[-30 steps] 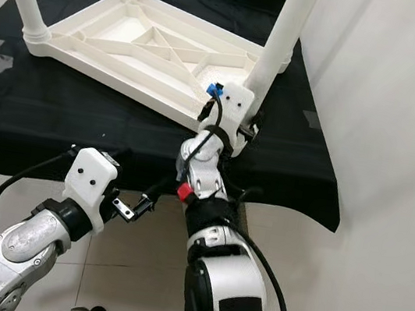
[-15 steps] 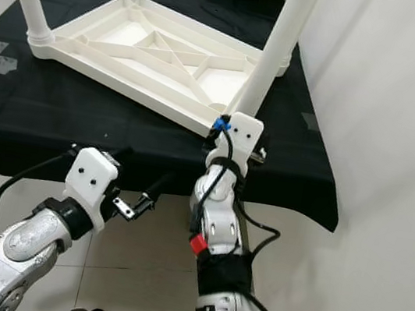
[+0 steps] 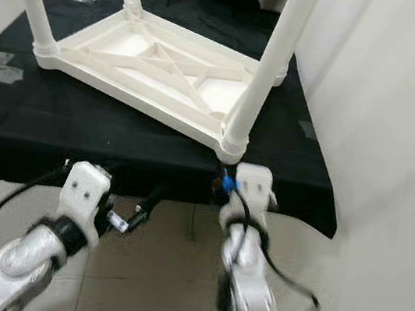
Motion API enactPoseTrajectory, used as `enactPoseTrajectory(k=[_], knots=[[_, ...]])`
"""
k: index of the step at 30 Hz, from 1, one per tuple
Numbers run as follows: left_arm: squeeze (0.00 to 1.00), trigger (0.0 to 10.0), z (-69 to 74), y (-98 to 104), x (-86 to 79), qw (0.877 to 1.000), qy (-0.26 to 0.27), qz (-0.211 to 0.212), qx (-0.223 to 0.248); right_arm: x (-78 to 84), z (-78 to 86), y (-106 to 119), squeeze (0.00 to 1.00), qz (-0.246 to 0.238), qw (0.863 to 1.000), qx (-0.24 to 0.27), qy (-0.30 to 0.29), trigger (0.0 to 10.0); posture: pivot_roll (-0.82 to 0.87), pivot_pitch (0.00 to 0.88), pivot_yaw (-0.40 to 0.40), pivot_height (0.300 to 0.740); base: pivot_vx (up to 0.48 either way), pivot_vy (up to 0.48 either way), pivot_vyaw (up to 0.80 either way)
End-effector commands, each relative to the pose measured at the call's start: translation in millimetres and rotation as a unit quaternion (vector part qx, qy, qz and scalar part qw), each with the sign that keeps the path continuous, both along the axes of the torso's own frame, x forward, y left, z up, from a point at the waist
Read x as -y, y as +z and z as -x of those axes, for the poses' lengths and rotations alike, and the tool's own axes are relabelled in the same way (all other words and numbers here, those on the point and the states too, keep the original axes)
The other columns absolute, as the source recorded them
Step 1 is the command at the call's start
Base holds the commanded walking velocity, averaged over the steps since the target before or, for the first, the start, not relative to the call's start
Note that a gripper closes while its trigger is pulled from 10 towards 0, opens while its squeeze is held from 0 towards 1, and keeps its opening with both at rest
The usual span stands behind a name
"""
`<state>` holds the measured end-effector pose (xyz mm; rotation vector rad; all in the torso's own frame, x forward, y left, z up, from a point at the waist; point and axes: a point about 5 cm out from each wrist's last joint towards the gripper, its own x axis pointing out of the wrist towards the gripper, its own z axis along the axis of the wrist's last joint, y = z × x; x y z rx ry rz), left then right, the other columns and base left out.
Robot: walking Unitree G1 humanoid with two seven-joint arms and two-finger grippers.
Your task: Building children table
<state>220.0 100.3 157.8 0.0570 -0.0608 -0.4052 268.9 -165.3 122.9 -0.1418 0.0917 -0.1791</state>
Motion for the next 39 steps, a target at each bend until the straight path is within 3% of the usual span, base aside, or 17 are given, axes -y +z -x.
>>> enactPoseTrajectory(k=[1, 3, 4, 6, 7, 9, 11, 15, 20, 26, 32, 39], knots=[[0.00, 10.0, 3.7, -7.8, 0.2, 1.000, 0.009, 0.004, -0.017, 2.7, 4.4, 1.3, 0.00, 0.042, 0.999, -0.004, -0.032, 10.0, 0.06, 0.084, -0.055, 0.740, 0.000, 0.000, 0.00], [0.00, 10.0, 8.6, -13.6, -1.7, 0.999, 0.020, 0.011, -0.032, 2.7, 11.1, 1.0, 0.00, 0.118, 0.992, -0.005, -0.051, 10.0, 0.05, 0.076, -0.050, 0.740, 0.000, 0.000, 0.00], [0.00, 10.0, 8.6, -13.6, -1.7, 0.999, 0.020, 0.011, -0.032, 2.7, 11.1, 1.0, 0.00, 0.118, 0.992, -0.005, -0.051, 10.0, 0.05, 0.076, -0.050, 0.740, 0.000, 0.000, 0.00], [0.00, 10.0, 13.1, -17.0, -1.5, 0.999, 0.022, 0.011, -0.038, -5.3, 16.8, -1.2, 0.00, 0.055, 0.998, 0.001, 0.033, 10.0, 0.05, 0.070, -0.049, 0.740, 0.000, 0.000, 0.00], [0.00, 10.0, 13.6, -17.9, -1.6, 0.999, 0.025, 0.014, -0.041, -4.8, 18.2, -1.0, 0.00, 0.042, 0.998, 0.000, 0.045, 10.0, 0.05, 0.063, -0.049, 0.740, 0.000, 0.000, 0.00], [0.00, 10.0, 13.8, -18.7, -1.6, 0.999, 0.027, 0.016, -0.043, -3.5, 19.4, -0.7, 0.00, 0.038, 0.998, -0.002, 0.048, 10.0, 0.05, 0.063, -0.049, 0.740, 0.000, 0.000, 0.00], [0.00, 10.0, 11.8, -19.7, -3.8, 0.998, 0.038, 0.025, -0.043, -13.3, 28.4, 7.4, 0.00, 0.014, 0.991, 0.033, 0.130, 10.0, 0.05, 0.048, -0.053, 0.740, 0.000, 0.000, 0.00], [0.00, 10.0, 10.2, -21.1, -3.9, 0.998, 0.040, 0.026, -0.044, -23.5, 31.6, 8.4, 0.00, 0.004, 0.985, 0.035, 0.166, 10.0, 0.05, 0.047, -0.055, 0.740, 0.000, 0.000, 0.00], [0.00, 10.0, 9.4, -25.1, -2.6, 0.998, 0.040, 0.023, -0.047, -20.6, 29.8, 3.8, 0.00, 0.000, 0.988, 0.027, 0.152, 10.0, 0.05, 0.032, -0.057, 0.740, 0.000, 0.000, -0.80], [0.00, 10.0, 7.9, -27.4, -3.9, 0.997, 0.046, 0.028, -0.054, -16.6, 28.4, 3.3, 0.00, -0.008, 0.989, 0.034, 0.142, 10.0, 0.05, 0.022, -0.059, 0.740, 0.000, 0.000, 0.00], [0.00, 10.0, 5.2, -27.9, -7.7, 0.996, 0.065, 0.032, -0.051, 5.7, 20.3, 1.0, 0.00, -0.019, 0.995, 0.030, 0.088, 10.0, 0.04, 0.011, -0.058, 0.740, 0.000, 0.000, 0.00], [0.00, 10.0, 5.6, -29.4, -8.3, 0.996, 0.069, 0.027, -0.051, 7.9, 14.5, 0.0, 0.00, -0.031, 0.996, 0.028, 0.078, 10.0, 0.05, 0.005, -0.059, 0.740, 0.117, 0.000, 0.00]])
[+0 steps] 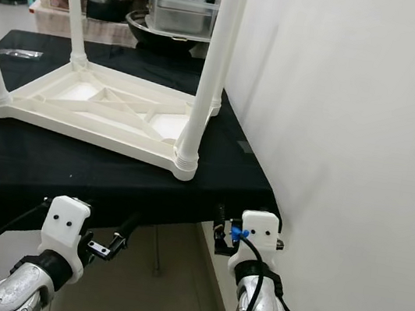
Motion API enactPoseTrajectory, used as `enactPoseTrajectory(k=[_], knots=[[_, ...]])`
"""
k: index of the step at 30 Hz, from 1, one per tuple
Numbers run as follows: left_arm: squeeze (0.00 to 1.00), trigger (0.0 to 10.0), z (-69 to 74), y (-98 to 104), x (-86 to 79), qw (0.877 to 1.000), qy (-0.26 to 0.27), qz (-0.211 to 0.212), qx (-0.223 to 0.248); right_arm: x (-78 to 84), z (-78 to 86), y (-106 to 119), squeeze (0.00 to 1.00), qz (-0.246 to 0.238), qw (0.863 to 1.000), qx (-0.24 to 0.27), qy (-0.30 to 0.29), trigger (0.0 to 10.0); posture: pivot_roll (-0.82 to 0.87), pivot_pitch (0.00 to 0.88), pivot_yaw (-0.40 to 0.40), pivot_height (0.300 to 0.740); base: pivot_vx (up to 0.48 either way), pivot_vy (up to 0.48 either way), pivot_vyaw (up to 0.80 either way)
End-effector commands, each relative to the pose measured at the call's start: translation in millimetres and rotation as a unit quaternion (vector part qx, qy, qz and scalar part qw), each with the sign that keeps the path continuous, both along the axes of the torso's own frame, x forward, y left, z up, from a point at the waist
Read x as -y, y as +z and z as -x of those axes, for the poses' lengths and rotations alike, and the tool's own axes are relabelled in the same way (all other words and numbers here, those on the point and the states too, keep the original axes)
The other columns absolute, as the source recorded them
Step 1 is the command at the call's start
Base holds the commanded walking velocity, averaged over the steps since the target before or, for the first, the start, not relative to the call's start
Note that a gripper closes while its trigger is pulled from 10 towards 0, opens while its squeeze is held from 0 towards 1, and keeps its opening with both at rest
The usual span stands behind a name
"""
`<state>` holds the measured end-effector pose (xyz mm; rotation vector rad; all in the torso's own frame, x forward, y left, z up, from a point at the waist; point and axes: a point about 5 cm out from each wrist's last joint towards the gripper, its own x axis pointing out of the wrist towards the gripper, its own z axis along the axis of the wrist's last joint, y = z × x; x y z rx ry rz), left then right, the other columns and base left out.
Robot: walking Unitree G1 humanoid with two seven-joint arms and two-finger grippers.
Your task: Building children table
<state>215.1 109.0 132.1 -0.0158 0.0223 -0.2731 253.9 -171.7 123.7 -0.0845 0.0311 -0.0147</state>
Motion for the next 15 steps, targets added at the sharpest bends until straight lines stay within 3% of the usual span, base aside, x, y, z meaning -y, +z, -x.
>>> enactPoseTrajectory(k=[1, 15], knots=[[0.00, 10.0, 0.6, -3.9, 0.4, 1.000, 0.002, -0.003, -0.005, 0.8, -2.0, -0.3, 0.00, -0.002, 1.000, 0.003, -0.003, 10.0, 0.05, 0.001, -0.063, 0.740, 0.281, 0.000, 0.00], [0.00, 10.0, -0.3, -2.3, 0.4, 1.000, 0.003, -0.008, 0.004, 9.8, -22.2, 10.8, 0.00, -0.003, 0.999, 0.029, -0.017, 10.0, 0.06, 0.000, -0.059, 0.740, 0.329, 0.000, 0.00]])
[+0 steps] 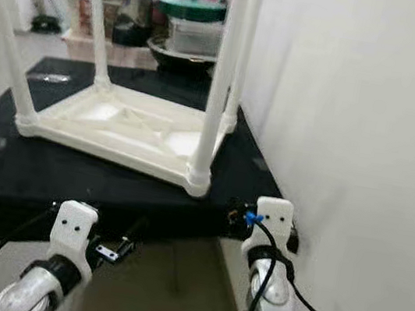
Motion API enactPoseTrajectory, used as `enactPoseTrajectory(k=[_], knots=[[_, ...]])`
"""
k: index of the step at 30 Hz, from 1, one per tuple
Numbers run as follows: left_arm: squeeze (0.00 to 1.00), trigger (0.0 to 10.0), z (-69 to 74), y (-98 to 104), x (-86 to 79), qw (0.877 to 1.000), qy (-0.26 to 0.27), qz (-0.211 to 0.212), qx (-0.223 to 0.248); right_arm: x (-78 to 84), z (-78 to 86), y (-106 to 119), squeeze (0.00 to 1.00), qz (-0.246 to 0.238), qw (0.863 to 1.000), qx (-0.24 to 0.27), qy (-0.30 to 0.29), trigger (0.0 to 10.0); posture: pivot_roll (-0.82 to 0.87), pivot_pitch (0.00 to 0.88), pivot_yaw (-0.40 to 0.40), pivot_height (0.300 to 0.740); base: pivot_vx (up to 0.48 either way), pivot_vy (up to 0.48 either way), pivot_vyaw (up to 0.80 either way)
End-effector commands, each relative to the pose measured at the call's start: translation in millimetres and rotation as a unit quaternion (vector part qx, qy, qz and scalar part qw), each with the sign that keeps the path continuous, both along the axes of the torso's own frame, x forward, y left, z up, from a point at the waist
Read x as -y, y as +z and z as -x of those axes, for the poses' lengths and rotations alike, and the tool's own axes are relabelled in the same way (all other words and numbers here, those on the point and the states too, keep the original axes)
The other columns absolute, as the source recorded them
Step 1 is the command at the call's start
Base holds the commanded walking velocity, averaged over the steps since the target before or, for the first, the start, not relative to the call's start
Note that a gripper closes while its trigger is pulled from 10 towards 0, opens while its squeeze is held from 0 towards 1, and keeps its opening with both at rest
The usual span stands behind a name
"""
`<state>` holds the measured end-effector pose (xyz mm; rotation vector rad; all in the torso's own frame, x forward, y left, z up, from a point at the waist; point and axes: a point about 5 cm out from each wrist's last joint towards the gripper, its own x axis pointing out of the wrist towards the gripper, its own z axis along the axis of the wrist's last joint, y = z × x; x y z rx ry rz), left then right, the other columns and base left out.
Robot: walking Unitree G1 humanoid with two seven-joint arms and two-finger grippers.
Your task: Building children table
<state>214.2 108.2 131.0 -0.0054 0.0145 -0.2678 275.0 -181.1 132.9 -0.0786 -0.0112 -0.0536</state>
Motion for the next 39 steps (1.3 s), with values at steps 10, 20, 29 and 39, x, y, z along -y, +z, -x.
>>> enactPoseTrajectory(k=[10, 20, 29, 39], knots=[[0.00, 10.0, -1.1, -0.4, 0.1, 1.000, -0.005, -0.012, 0.003, 6.8, -5.8, 6.1, 0.00, -0.003, 1.000, 0.016, -0.019, 10.0, 0.06, 0.005, -0.064, 0.740, 0.284, 0.000, 0.00], [0.00, 10.0, 0.7, 0.7, 3.8, 1.000, -0.018, 0.001, -0.002, 28.4, -12.0, 8.0, 0.00, 0.020, 0.997, 0.012, -0.080, 10.0, 0.06, 0.018, -0.064, 0.740, 0.000, 0.000, 0.00], [0.00, 10.0, 2.9, 1.1, 8.6, 0.999, -0.035, 0.010, -0.005, 54.3, -30.6, 3.2, 0.00, 0.008, 0.998, -0.032, -0.062, 10.0, 0.07, 0.027, -0.064, 0.740, 0.000, 0.000, 0.00], [0.00, 10.0, 9.6, 0.9, 13.5, 0.998, -0.060, 0.010, -0.013, 97.7, -34.9, 17.2, 0.00, -0.006, 0.960, -0.123, 0.251, 10.0, 0.08, 0.045, -0.064, 0.740, 0.000, 0.000, 0.00]])
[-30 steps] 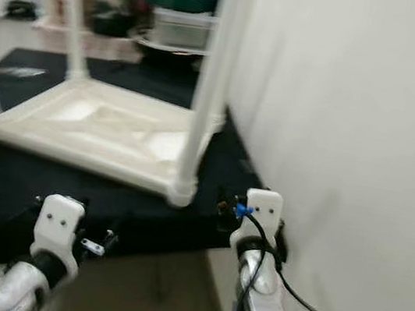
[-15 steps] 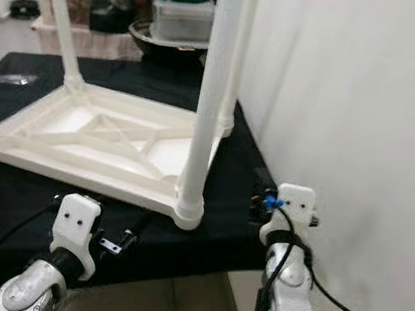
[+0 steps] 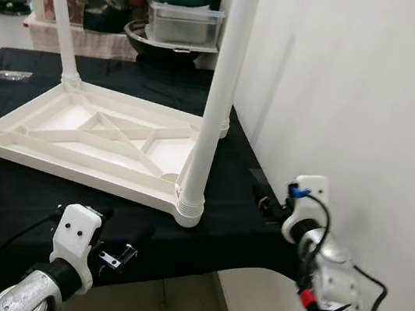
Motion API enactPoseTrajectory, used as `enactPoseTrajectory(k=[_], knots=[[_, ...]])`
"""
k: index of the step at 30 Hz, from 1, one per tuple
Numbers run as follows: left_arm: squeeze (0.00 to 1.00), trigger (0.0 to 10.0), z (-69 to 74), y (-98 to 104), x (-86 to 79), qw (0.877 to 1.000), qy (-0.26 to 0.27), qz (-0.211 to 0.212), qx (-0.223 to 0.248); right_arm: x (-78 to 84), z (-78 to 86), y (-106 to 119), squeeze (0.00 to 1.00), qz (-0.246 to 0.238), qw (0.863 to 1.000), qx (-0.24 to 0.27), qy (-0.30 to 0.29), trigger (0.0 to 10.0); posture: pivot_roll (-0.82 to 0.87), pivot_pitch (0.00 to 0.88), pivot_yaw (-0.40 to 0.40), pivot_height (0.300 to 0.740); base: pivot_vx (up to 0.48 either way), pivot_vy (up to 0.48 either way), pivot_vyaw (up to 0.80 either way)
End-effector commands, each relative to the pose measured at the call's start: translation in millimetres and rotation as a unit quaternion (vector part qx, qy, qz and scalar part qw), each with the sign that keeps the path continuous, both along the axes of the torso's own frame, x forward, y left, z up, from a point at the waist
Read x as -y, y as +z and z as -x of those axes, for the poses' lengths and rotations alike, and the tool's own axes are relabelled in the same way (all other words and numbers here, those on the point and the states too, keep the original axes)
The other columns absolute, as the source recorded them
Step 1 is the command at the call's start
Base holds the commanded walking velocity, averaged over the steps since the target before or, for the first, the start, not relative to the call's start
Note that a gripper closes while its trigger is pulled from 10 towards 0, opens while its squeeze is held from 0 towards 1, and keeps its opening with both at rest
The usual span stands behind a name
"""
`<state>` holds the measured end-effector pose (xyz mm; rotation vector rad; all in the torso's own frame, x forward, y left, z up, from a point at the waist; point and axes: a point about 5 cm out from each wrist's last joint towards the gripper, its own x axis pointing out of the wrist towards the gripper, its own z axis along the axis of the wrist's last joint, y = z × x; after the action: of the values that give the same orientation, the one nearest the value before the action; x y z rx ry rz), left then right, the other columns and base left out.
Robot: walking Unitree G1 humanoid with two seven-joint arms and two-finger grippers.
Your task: Building children table
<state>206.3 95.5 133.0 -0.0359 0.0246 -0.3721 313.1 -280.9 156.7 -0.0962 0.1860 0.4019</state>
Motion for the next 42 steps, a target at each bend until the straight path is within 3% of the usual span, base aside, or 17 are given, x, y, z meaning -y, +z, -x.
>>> enactPoseTrajectory(k=[1, 5, 8, 14, 23, 28, 35, 42], knots=[[0.00, 10.0, 2.0, -1.2, 1.0, 1.000, -0.009, -0.005, -0.005, -0.8, 6.8, -5.8, 0.00, -0.014, 0.998, -0.028, 0.055, 10.0, 0.08, 0.045, -0.064, 0.740, 0.000, 0.000, 0.00], [0.00, 10.0, 2.7, 0.0, 1.1, 1.000, -0.011, -0.006, -0.004, -0.9, 18.0, 3.6, 0.00, -0.049, 0.985, -0.030, 0.160, 10.0, 0.09, 0.054, -0.064, 0.740, 0.000, 0.000, 0.00], [0.00, 10.0, 3.3, 0.6, 1.4, 1.000, -0.014, -0.007, -0.002, -3.0, 16.5, 9.0, 0.00, -0.058, 0.982, -0.014, 0.182, 10.0, 0.08, 0.055, -0.063, 0.740, 0.000, 0.000, 0.00], [0.00, 10.0, 6.1, 3.4, 5.1, 1.000, -0.029, -0.007, 0.001, -23.2, -5.2, 23.1, 0.00, -0.067, 0.969, 0.031, 0.236, 10.0, 0.09, 0.063, -0.058, 0.740, 0.000, 0.000, 0.00], [0.00, 10.0, 7.6, 3.7, 5.9, 0.999, -0.032, -0.008, 0.001, -41.8, -18.2, 27.6, 0.00, -0.070, 0.966, 0.041, 0.246, 10.0, 0.09, 0.073, -0.062, 0.740, 0.000, 0.000, 0.00], [0.00, 10.0, 8.4, 4.0, 6.5, 0.999, -0.033, -0.008, -0.001, -56.7, -21.7, 34.7, 0.00, -0.080, 0.952, 0.053, 0.291, 10.0, 0.09, 0.076, -0.063, 0.740, 0.000, 0.000, 0.00], [0.00, 10.0, 9.3, 4.6, 6.7, 0.999, -0.035, -0.009, 0.000, -64.9, -21.8, 36.6, 0.00, -0.093, 0.942, 0.060, 0.317, 10.0, 0.09, 0.078, -0.065, 0.740, 0.000, 0.000, 0.00], [0.00, 10.0, 9.8, 4.8, 7.7, 0.999, -0.037, -0.010, -0.001, -72.5, -25.2, 35.7, 0.00, -0.083, 0.942, 0.061, 0.321, 10.0, 0.09, 0.073, -0.063, 0.740, 0.000, 0.000, 0.00]])
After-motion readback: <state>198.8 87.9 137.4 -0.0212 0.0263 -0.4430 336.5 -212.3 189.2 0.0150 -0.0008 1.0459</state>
